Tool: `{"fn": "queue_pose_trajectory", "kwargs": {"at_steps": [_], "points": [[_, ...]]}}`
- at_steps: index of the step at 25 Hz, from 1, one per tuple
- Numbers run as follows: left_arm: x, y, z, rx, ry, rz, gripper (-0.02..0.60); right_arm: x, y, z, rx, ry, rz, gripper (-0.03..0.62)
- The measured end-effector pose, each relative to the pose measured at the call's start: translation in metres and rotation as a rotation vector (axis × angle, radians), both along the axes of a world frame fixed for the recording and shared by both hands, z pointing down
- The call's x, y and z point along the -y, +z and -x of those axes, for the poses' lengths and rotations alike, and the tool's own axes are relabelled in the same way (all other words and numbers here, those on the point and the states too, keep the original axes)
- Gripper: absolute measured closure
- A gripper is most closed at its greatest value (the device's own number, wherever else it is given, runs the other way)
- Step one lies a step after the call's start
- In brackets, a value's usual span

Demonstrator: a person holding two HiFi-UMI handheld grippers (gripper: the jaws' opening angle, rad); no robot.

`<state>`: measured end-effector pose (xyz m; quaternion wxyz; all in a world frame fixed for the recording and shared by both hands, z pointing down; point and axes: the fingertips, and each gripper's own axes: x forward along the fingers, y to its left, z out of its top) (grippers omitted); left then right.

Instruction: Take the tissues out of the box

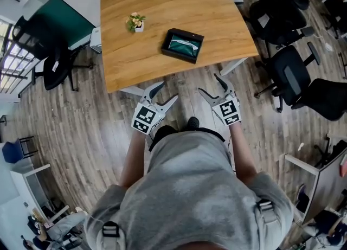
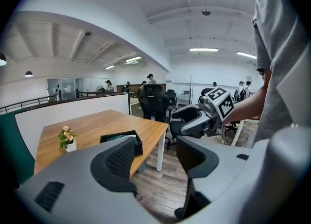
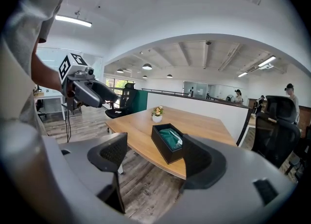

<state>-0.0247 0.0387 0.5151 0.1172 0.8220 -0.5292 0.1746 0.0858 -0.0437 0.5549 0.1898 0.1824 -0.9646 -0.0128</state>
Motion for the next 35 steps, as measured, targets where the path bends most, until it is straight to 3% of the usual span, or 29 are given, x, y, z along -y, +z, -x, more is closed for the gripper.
{"fn": "queue_pose_trajectory", "kwargs": {"at_steps": [16,35], "points": [[0.052,0.011,0.016,-0.012,0.005,0.028,0.304,0.045,0.017,0.002,-0.054,0.012,0.027,0.238],[0.185,0.027,0.056,0.014,0.18,0.058,0.304,0.141,0.026,0.024,-0.1,0.156,0.055,0.243]]}}
